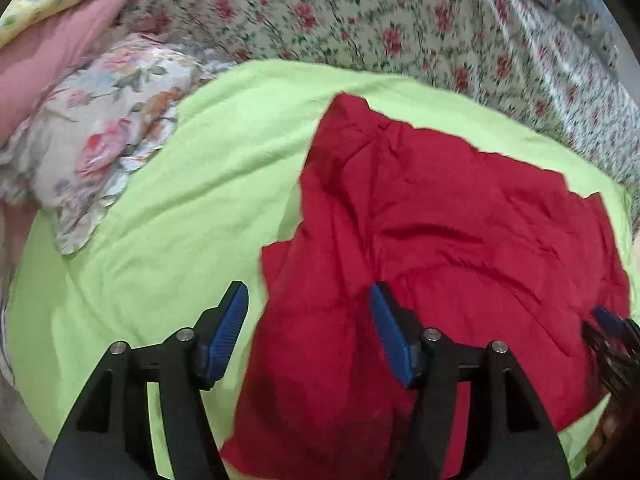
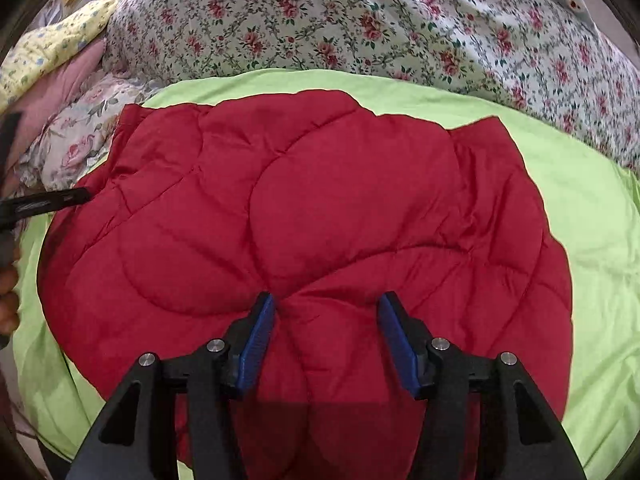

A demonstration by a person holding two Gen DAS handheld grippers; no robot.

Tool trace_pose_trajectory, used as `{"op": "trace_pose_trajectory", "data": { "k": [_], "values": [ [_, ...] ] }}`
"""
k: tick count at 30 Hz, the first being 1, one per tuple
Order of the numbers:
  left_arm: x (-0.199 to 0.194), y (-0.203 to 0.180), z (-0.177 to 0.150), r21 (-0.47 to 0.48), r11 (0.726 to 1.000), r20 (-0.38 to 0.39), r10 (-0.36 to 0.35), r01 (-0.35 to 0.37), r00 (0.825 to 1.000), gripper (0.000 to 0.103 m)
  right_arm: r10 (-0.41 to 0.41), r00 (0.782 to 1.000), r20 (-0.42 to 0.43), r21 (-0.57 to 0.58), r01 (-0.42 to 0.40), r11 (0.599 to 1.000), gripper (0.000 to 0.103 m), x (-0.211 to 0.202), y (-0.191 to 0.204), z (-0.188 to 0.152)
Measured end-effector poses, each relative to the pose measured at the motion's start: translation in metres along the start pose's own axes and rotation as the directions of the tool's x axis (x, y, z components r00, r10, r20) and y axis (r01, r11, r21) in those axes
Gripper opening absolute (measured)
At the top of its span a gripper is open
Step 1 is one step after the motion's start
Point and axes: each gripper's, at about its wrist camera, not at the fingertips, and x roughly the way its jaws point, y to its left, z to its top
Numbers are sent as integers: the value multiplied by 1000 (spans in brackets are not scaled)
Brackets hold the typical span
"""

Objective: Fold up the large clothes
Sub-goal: 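Release the coat and pull both grippers back from it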

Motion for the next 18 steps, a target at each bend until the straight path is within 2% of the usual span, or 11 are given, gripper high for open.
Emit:
{"op": "trace_pose_trajectory", "data": {
  "k": [4, 8, 12, 15, 18],
  "values": [
    [-24, -10, -25, 16, 1000, 14, -21, 20, 1000, 63, -1, 1000, 6, 17, 1, 1000, 56, -1, 0, -2],
    [-25, -35, -46, 51, 997, -26, -59, 61, 998, 65, -1, 1000, 16, 41, 1, 999, 56, -6, 0, -4],
    [-19, -59, -61, 126, 992, -15, 20, -18, 1000, 66, 36, 998, 46, 42, -38, 998, 56, -35, 6, -10],
    [-12, -61, -63, 131, 991, -15, 33, -30, 999, 66, 35, 997, 72, 18, -37, 999, 56, -60, 14, -24],
    [-6, -63, -65, 136, 990, -13, 40, -37, 999, 68, 14, 1000, 14, 10, -14, 1000, 56, -50, 11, -40]
  ]
}}
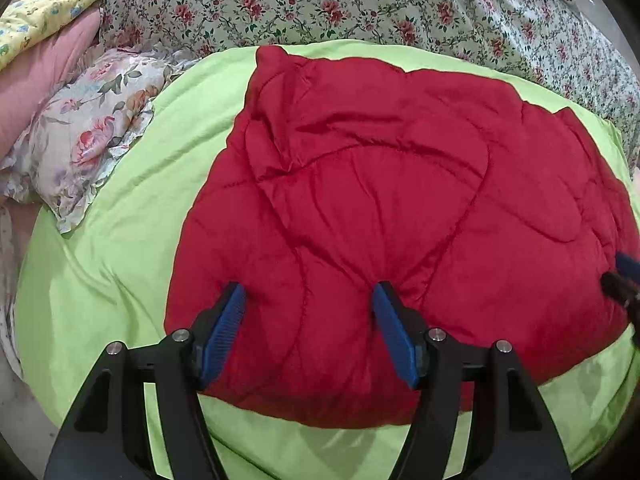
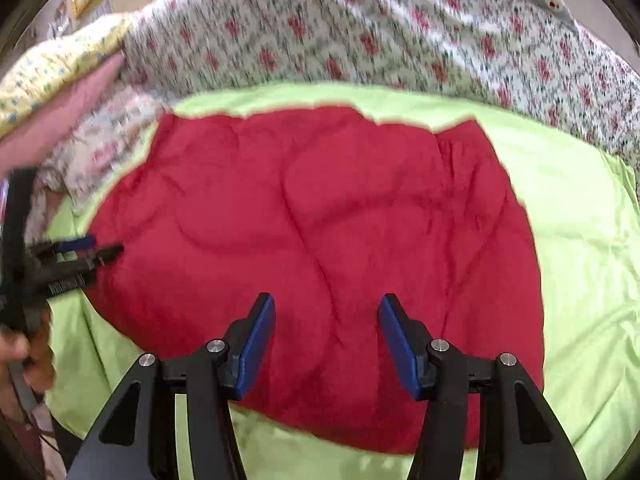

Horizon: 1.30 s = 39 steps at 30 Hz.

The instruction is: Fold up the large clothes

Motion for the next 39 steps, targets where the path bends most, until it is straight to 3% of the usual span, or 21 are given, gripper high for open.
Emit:
{"op": "trace_pose_trajectory", "data": {
  "k": [8, 21, 28, 34, 39],
  "values": [
    [7, -4, -2, 12, 998, 10, 60, -60, 998, 84, -17, 1000, 9, 22, 16, 1000, 56, 22, -5, -12],
    [-21, 6, -21, -9, 1000, 11, 14, -14, 1000, 84, 41, 999, 30, 21, -41, 999, 56, -21, 3, -22],
    [-33, 5, -51, 21, 1000, -21, 12, -11, 1000, 84, 73, 997, -17, -4, -73, 997, 66, -35, 16, -52],
    [-28, -5, -90, 77, 996, -103, 50, -42, 993, 84, 72, 996, -58, -6, -72, 997, 84, -41, 25, -78],
    [-34, -6, -106, 90, 994, -125, 67, -56, 990, 84, 61, 994, -87, -27, -64, 998, 88, -44, 33, -88]
  ]
}}
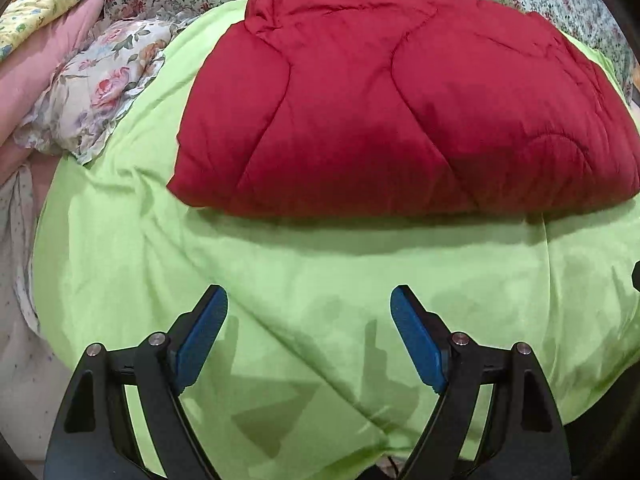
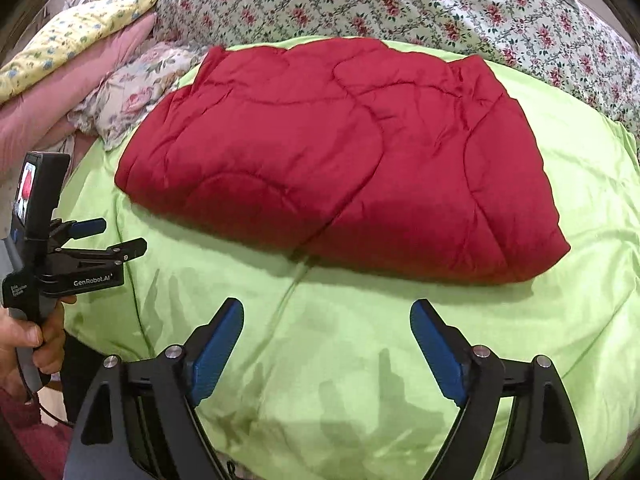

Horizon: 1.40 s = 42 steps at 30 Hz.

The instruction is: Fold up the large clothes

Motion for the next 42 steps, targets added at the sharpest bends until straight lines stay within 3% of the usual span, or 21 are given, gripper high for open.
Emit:
{"op": "trace_pose_trajectory", "data": {
  "k": [9, 13, 32, 42],
  "values": [
    [-44, 3, 11, 9, 1000, 107, 15, -16, 994, 87, -28, 1000, 6, -42, 28, 999, 93, -23, 15, 4],
    [-59, 4, 18, 15, 1000, 152, 13, -15, 988, 90, -54, 998, 28, -59, 55, 997, 101, -38, 18, 12],
    [-34, -4, 51, -1, 1000, 121, -3, 4, 993, 90, -56, 998, 22, -4, 57, 998, 101, -7, 4, 44],
    [-34, -2, 72, -9, 1000, 148, 18, -17, 989, 90, -54, 998, 16, 7, 54, 999, 101, 2, -3, 64]
  ]
}}
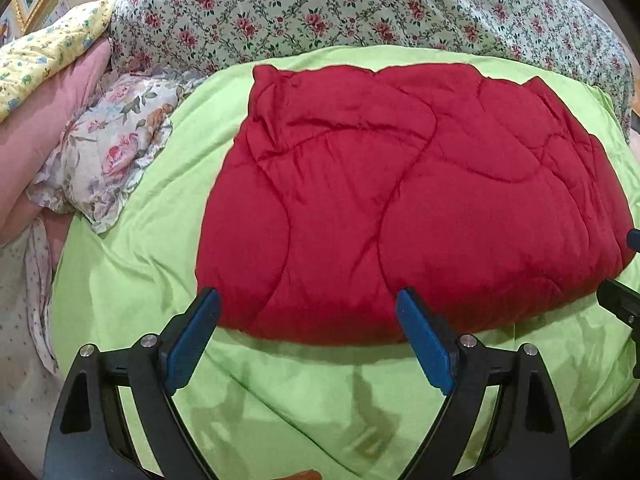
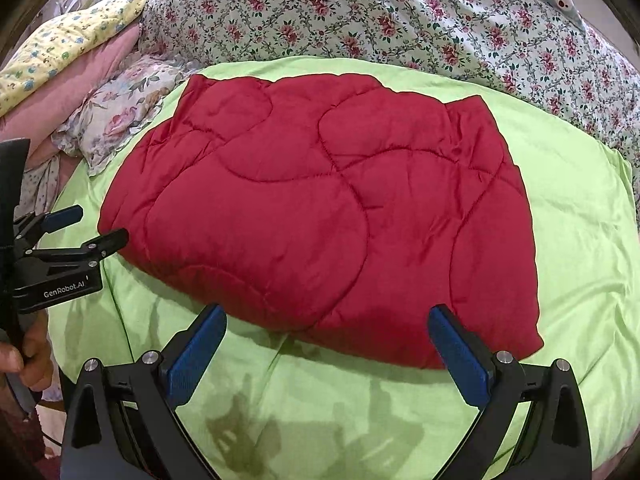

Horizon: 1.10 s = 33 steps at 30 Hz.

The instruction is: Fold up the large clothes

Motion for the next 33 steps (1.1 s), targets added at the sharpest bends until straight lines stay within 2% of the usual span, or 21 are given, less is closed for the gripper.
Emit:
{"op": "trace_pose_trajectory", "data": {
  "k": [11, 33],
  "values": [
    [9, -6, 13, 16, 1000, -4, 19, -19, 1000, 90, -3, 1000, 1, 11, 3, 1000, 101, 8, -11, 17],
    [13, -4, 21, 24, 999, 10, 33, -33, 999, 90, 9, 1000, -9, 13, -9, 1000, 101, 15, -16, 24]
  ]
}}
